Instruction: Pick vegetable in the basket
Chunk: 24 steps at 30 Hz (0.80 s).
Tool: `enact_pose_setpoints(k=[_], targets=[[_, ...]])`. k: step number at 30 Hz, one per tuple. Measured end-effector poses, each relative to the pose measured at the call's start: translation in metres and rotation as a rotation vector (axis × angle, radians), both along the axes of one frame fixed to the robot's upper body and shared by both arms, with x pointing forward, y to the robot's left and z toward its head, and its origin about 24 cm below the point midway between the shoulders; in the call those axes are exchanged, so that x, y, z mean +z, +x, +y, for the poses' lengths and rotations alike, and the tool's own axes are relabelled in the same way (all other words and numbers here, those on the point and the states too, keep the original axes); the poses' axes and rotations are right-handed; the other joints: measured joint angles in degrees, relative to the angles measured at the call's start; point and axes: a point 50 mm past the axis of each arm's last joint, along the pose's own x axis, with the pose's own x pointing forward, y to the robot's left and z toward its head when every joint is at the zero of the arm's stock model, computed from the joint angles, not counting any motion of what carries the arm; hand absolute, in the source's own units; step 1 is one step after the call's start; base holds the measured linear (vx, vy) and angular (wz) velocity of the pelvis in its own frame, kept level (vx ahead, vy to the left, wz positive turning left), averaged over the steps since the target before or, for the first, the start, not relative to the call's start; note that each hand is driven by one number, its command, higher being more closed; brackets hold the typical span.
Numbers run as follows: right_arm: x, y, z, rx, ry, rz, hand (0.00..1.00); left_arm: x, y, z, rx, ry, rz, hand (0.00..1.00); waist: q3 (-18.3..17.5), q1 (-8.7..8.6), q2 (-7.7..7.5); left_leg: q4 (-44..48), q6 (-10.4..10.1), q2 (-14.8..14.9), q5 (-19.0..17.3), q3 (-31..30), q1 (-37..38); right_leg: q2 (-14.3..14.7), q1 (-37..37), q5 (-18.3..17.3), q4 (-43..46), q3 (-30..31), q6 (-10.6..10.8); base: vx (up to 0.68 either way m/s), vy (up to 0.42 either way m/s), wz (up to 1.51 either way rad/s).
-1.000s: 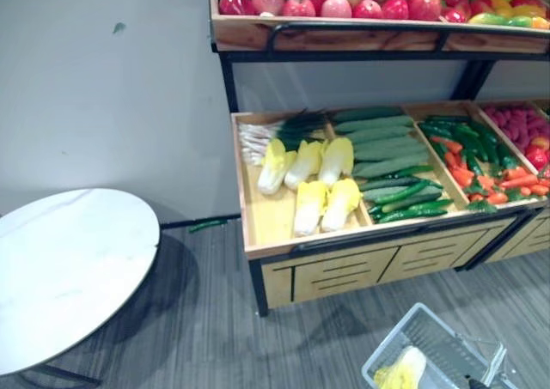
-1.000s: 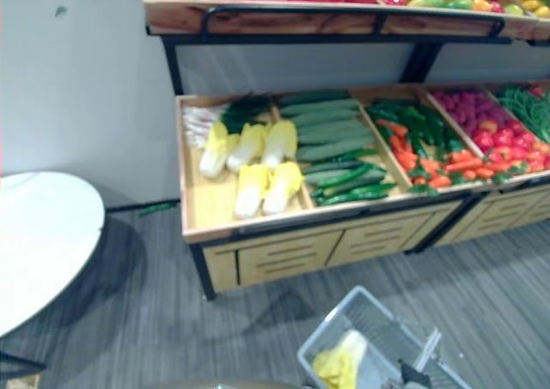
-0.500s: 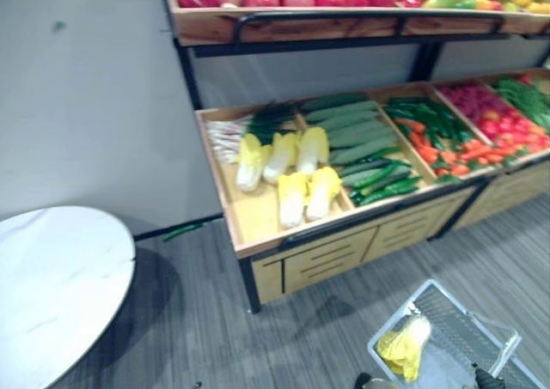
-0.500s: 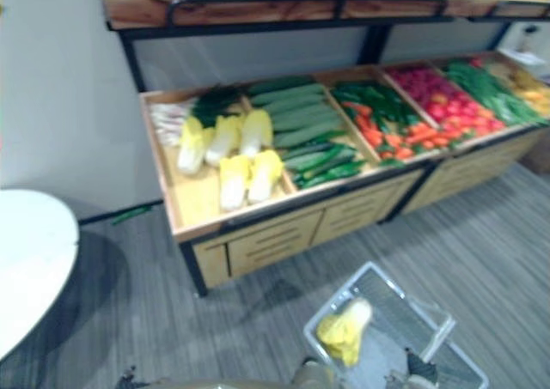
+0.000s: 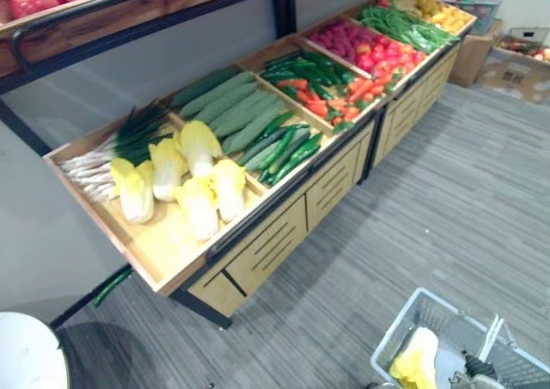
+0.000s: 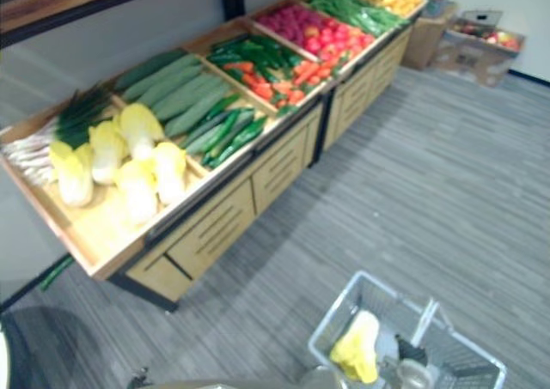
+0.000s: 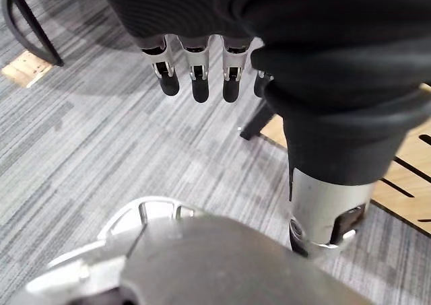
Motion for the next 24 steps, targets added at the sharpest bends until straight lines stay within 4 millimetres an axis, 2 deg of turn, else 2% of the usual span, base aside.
enact_pose_setpoints(k=[1, 2, 3, 4, 5, 6, 7, 8, 9, 11, 13, 14, 15, 16, 17, 19, 21, 24], targets=[[0.0, -0.002, -0.002, 0.001, -0.005, 0.005, 1.0, 0.001, 0.001, 0.001, 0.001, 0.006, -0.012, 0.0, 0.26, 0.07, 0.21, 8.47, 0.23, 4.29, 0.2, -0.13, -1.33, 0.76, 0.34, -0.31, -0.07, 1.19, -0.49, -0.08, -0.076, -0.53], [0.001, -0.003, -0.004, 0.005, -0.014, 0.009, 1.0, 0.001, 0.001, 0.001, 0.002, 0.008, -0.016, 0.0, 0.51, 0.05, 0.76, 11.95, 0.74, 6.3, 0.58, -0.77, -1.64, 1.46, 0.76, -0.43, -0.11, 2.07, -0.69, -0.08, -0.108, -0.7], [0.003, -0.004, -0.01, 0.017, -0.031, 0.02, 1.0, 0.001, 0.001, 0.001, 0.002, 0.009, -0.018, 0.0, 0.66, 0.19, 1.8, 17.31, 2.18, 9.07, 1.93, -3.86, -2.27, 2.65, 1.62, -0.68, -0.34, 4.14, -1.09, -0.04, -0.076, -0.8], [0.005, -0.002, -0.014, 0.043, -0.047, 0.027, 1.0, 0.001, -0.001, 0.001, 0.002, 0.009, -0.019, 0.0, 0.62, 0.25, 2.14, 21.32, 3.07, 9.83, 4.31, -9.63, -4.86, 3.24, 2.26, -0.83, -1.29, 6.26, -1.41, -0.02, -0.052, -0.82], [0.007, 0.001, -0.016, 0.054, -0.056, 0.026, 1.0, 0.001, 0.0, 0.001, 0.001, 0.009, -0.02, 0.0, 0.62, 0.16, 2.11, 22.3, 2.34, 9.1, 3.3, -13.28, -6.34, 3.11, 2.28, -0.76, -1.66, 7.2, -1.31, 0.04, 0.006, -0.84], [0.009, 0.003, -0.02, 0.055, -0.068, 0.021, 1.0, 0.001, 0.001, -0.001, -0.001, 0.006, -0.03, 0.0, 0.67, 0.13, 1.87, 21.6, 0.84, 6.43, 0.16, -19.37, -9.16, 2.41, 1.69, -0.59, -1.89, 9.38, -1.06, 0.06, 0.029, -0.63], [0.01, 0.004, -0.021, 0.052, -0.07, 0.017, 1.0, 0.001, 0.002, -0.002, -0.003, 0.004, -0.032, 0.0, 0.81, 0.1, 1.79, 20.05, 0.26, 4.89, -0.76, -21.9, -10.02, 2.24, 1.43, -0.49, -2.11, 10.47, -0.95, 0.09, 0.064, -0.75], [0.01, 0.003, -0.022, 0.042, -0.069, 0.019, 1.0, 0.001, 0.001, -0.004, -0.011, 0.001, -0.031, 0.0, 0.91, 0.16, 1.75, 14.44, -1.09, 1.64, -2.22, -26.47, -11.0, 2.16, 1.3, 0.02, -3.01, 12.73, -0.61, 0.1, 0.096, -0.68], [0.009, 0.003, -0.021, 0.042, -0.064, 0.02, 1.0, 0.0, -0.001, -0.006, -0.005, -0.002, -0.027, 0.0, 0.92, 0.29, 1.72, 8.54, -1.8, -0.42, -2.69, -29.73, -10.92, 2.14, 1.07, 0.11, -3.19, 14.27, -0.47, 0.09, 0.113, -0.81], [0.009, 0.012, -0.016, 0.052, -0.053, 0.0, 1.0, 0.0, -0.005, -0.008, 0.007, -0.008, -0.023, 0.0, 0.97, 0.29, 1.81, -4.78, -2.15, -3.72, -2.5, -38.63, -10.83, 2.46, 0.07, 0.52, -3.27, 17.69, 0.23, 0.12, 0.186, -0.95], [0.012, 0.022, -0.012, 0.087, -0.063, -0.018, 1.0, 0.0, -0.007, -0.009, 0.012, -0.011, -0.022, 0.0, 1.03, 0.59, 2.16, -13.45, -2.82, -5.48, -1.95, -45.86, -10.66, 2.79, -1.2, 1.13, -3.3, 21.76, 1.39, 0.17, 0.29, -1.03], [0.014, 0.025, -0.013, 0.095, -0.073, -0.029, 1.0, 0.0, -0.008, -0.011, 0.014, -0.014, -0.023, 0.0, 1.02, 0.65, 2.75, -14.76, -3.21, -5.5, -1.88, -47.39, -10.63, 3.19, -1.51, 1.43, -3.41, 22.9, 2.16, 0.19, 0.325, -1.16], [0.015, 0.028, -0.013, 0.111, -0.082, -0.04, 1.0, -0.001, -0.009, -0.013, 0.019, -0.02, -0.019, 0.0, 1.21, 1.4, 3.22, -14.11, -4.52, -5.94, 2.03, -48.21, -9.86, 3.39, -1.3, 2.23, -4.45, 25.32, 3.68, 0.22, 0.354, -1.05], [0.013, 0.029, -0.006, 0.132, -0.07, -0.035, 1.0, 0.0, -0.008, -0.012, 0.017, -0.015, -0.024, 0.0, 1.21, 1.78, 2.48, -12.98, -3.71, -7.49, 0.51, -46.44, -9.53, 1.92, 0.05, 3.08, -5.89, 26.69, 4.91, 0.27, 0.418, -0.94], [0.01, 0.027, 0.0, 0.14, -0.054, -0.037, 1.0, 0.001, -0.008, -0.002, 0.008, 0.011, -0.023, 0.0, 1.26, 1.33, 0.27, -12.8, -2.62, -9.56, -0.83, -44.84, -8.72, -0.22, 0.81, 3.52, -7.07, 27.41, 5.19, 0.28, 0.383, -0.55], [0.008, 0.026, 0.005, 0.14, -0.045, -0.041, 1.0, 0.003, -0.008, 0.009, 0.001, 0.04, -0.017, 0.0, 1.08, 1.28, -1.93, -12.63, -1.57, -11.73, -1.96, -42.65, -7.39, -2.42, 0.59, 4.31, -7.08, 28.75, 6.1, 0.22, 0.242, -0.41], [0.008, 0.027, 0.006, 0.154, -0.047, -0.041, 1.0, 0.004, -0.012, 0.016, -0.001, 0.058, 0.0, 0.0, 1.06, 1.57, -2.26, -11.82, -0.53, -12.57, -3.26, -39.81, -5.66, -3.3, 0.39, 5.19, -6.98, 29.17, 7.1, 0.3, 0.179, -0.61], [0.008, 0.033, 0.012, 0.2, -0.047, -0.042, 1.0, 0.005, -0.01, 0.019, -0.005, 0.064, -0.001, 0.0, 0.93, 1.59, -1.87, -12.02, -0.49, -12.64, -3.36, -37.17, -3.65, -3.36, -0.54, 6.27, -5.62, 28.71, 6.71, 0.23, 0.084, -0.51]])
